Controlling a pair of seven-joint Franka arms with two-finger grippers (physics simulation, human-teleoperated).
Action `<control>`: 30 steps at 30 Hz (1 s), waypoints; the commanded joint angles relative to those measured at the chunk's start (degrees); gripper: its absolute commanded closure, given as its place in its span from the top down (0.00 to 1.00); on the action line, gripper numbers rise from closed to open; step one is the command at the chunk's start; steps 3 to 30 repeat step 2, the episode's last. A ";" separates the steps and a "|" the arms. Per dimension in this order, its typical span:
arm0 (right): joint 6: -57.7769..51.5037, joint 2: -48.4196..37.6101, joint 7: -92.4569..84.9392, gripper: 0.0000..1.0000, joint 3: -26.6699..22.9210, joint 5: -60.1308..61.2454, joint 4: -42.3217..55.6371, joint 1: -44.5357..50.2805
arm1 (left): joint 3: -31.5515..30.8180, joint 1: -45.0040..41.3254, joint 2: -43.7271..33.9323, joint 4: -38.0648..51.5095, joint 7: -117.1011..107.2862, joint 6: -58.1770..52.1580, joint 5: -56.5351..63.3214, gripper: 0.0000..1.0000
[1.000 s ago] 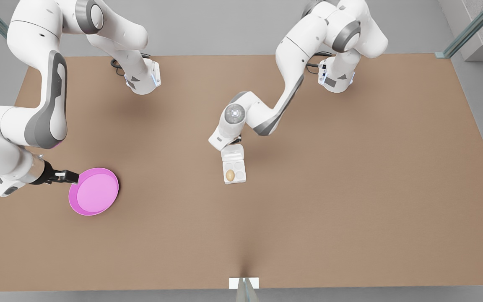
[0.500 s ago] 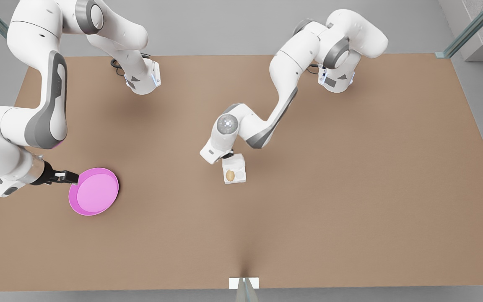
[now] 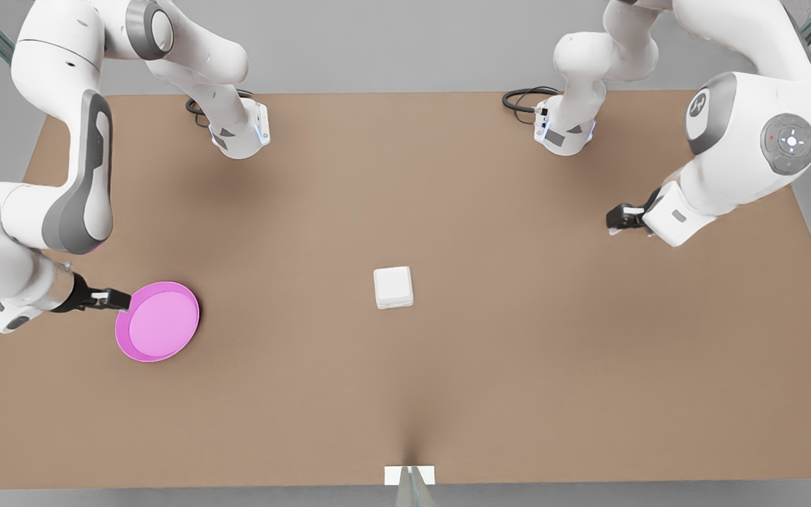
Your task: Pack egg into the box and close the box lid
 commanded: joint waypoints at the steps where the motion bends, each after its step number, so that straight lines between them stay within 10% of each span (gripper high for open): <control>1: 0.00 0.00 -0.05 1.00 -0.01 0.00 0.14 -0.27 | -0.01 -0.23 -0.16 -0.01 0.00 -0.01 5.75 1.00; 30: 0.09 0.26 -0.14 1.00 -0.01 0.53 0.14 -0.36 | -0.01 -0.23 -0.16 -0.09 0.00 -0.10 5.75 1.00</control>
